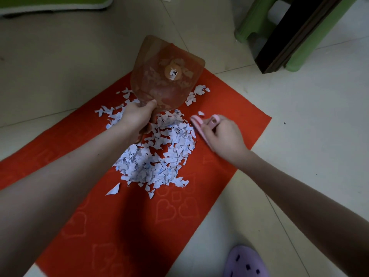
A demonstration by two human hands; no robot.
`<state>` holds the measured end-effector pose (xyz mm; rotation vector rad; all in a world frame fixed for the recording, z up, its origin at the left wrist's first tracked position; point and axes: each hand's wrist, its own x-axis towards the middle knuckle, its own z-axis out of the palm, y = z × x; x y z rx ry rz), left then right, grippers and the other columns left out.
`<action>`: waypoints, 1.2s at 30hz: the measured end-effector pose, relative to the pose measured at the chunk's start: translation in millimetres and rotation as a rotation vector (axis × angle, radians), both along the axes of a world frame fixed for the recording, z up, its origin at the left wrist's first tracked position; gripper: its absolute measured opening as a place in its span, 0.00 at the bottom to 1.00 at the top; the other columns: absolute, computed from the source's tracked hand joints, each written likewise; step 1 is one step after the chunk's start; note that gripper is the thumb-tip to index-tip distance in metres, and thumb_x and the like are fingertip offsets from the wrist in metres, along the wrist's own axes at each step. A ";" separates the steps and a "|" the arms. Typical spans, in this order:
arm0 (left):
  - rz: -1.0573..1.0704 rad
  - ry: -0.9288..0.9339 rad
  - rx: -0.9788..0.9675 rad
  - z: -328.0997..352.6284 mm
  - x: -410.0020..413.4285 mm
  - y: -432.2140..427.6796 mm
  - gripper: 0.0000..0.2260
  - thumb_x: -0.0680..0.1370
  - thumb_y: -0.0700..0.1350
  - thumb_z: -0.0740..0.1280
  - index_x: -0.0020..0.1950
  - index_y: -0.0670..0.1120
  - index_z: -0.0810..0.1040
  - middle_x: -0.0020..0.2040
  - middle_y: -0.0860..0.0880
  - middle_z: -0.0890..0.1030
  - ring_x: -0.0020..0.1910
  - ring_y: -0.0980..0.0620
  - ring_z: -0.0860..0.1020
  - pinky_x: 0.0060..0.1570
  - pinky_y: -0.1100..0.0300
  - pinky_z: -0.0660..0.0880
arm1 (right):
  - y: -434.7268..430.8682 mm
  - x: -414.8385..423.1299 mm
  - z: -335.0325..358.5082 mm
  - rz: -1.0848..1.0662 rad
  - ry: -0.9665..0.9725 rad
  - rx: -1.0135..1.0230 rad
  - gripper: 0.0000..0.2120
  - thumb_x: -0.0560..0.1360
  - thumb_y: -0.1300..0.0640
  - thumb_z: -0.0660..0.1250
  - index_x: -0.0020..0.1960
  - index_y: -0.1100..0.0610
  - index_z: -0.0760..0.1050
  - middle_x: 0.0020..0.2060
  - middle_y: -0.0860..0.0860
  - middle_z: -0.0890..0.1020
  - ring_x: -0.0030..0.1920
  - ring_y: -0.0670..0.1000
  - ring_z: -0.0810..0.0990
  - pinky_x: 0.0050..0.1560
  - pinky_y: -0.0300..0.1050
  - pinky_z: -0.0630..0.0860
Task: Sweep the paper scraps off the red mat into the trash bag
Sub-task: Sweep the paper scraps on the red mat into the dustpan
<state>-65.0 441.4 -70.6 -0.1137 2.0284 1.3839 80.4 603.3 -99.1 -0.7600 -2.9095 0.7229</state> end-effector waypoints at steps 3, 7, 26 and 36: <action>-0.005 -0.005 -0.007 2.4 0.7 -1.4 0.13 0.81 0.51 0.62 0.41 0.44 0.74 0.31 0.48 0.73 0.25 0.52 0.67 0.21 0.68 0.64 | -6.7 3.6 19.3 -0.015 0.133 -0.236 0.12 0.80 0.54 0.61 0.54 0.58 0.81 0.35 0.51 0.81 0.25 0.43 0.72 0.25 0.33 0.64; -0.021 0.008 -0.018 3.4 0.6 -3.3 0.14 0.81 0.51 0.61 0.41 0.44 0.74 0.31 0.48 0.73 0.25 0.51 0.67 0.19 0.70 0.63 | 16.0 8.1 37.6 -0.131 0.280 -0.185 0.11 0.80 0.56 0.61 0.53 0.56 0.82 0.28 0.47 0.77 0.25 0.47 0.70 0.25 0.39 0.64; -0.011 0.013 -0.032 7.0 4.4 -6.2 0.16 0.81 0.51 0.61 0.37 0.44 0.72 0.30 0.48 0.72 0.19 0.54 0.67 0.23 0.66 0.62 | 33.6 -5.7 29.9 -0.187 0.300 -0.247 0.13 0.80 0.54 0.61 0.45 0.59 0.82 0.31 0.59 0.80 0.27 0.54 0.74 0.27 0.46 0.69; -0.031 0.023 -0.040 8.9 9.3 0.4 0.16 0.81 0.51 0.61 0.37 0.44 0.72 0.30 0.48 0.72 0.20 0.53 0.67 0.20 0.69 0.61 | 66.9 -21.7 9.0 -0.454 0.226 -0.257 0.22 0.78 0.56 0.62 0.27 0.57 0.64 0.23 0.52 0.69 0.23 0.48 0.66 0.25 0.40 0.60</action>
